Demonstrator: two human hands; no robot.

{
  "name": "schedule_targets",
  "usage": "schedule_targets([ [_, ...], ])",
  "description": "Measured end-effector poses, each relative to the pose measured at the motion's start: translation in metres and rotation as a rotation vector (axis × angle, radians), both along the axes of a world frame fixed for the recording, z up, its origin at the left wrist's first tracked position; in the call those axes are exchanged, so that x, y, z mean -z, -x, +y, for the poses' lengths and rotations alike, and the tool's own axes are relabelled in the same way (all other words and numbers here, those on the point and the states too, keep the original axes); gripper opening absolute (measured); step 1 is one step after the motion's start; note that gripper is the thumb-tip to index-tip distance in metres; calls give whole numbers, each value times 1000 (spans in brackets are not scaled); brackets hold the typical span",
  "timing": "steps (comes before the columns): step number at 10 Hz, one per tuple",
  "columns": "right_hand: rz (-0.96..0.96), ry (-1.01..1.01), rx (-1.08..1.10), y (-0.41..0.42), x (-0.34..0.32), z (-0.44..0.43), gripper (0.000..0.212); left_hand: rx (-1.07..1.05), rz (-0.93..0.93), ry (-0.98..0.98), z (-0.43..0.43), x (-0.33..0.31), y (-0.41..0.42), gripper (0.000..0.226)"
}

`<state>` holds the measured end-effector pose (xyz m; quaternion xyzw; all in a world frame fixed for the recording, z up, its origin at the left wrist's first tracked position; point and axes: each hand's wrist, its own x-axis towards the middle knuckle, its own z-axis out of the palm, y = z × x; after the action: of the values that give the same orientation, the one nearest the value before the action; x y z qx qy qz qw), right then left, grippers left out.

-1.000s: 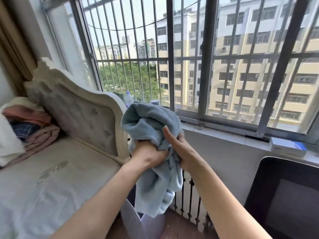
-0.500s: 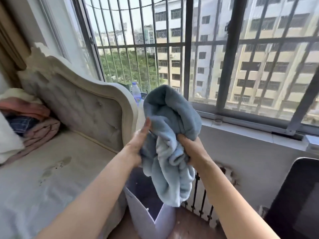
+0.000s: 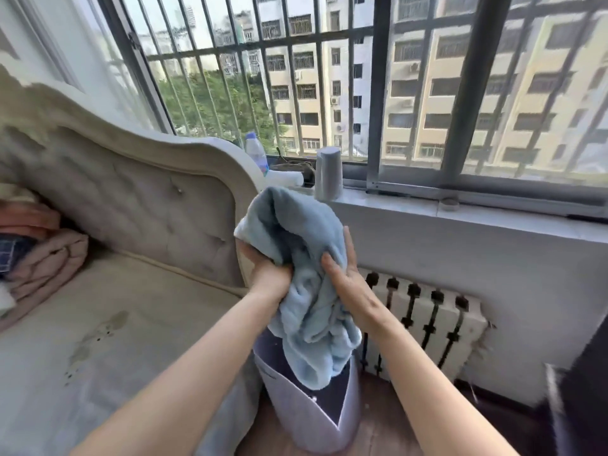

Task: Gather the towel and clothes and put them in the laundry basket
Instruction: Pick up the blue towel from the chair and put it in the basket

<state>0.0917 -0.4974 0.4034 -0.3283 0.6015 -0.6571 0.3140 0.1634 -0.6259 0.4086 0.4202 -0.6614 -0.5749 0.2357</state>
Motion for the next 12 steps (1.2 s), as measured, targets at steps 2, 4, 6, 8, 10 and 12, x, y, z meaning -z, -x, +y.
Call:
schedule_targets([
  [2,-24,14,36,7,43,-27,31,40,-56,70,-15,38,15,33],
  [4,-108,-46,127,26,96,-50,32,-33,-156,-10,-33,87,27,33],
  [6,-156,-82,184,55,163,-81,24,-9,-87,-31,-53,148,48,18],
  [8,-164,-182,161,81,267,-119,17,-43,-153,-54,-85,252,66,24],
  [10,-186,-268,129,93,391,-152,26,-26,-143,-102,-117,377,70,9],
  [12,-164,-353,97,96,499,-176,37,-23,-159,-169,-137,484,68,14],
])
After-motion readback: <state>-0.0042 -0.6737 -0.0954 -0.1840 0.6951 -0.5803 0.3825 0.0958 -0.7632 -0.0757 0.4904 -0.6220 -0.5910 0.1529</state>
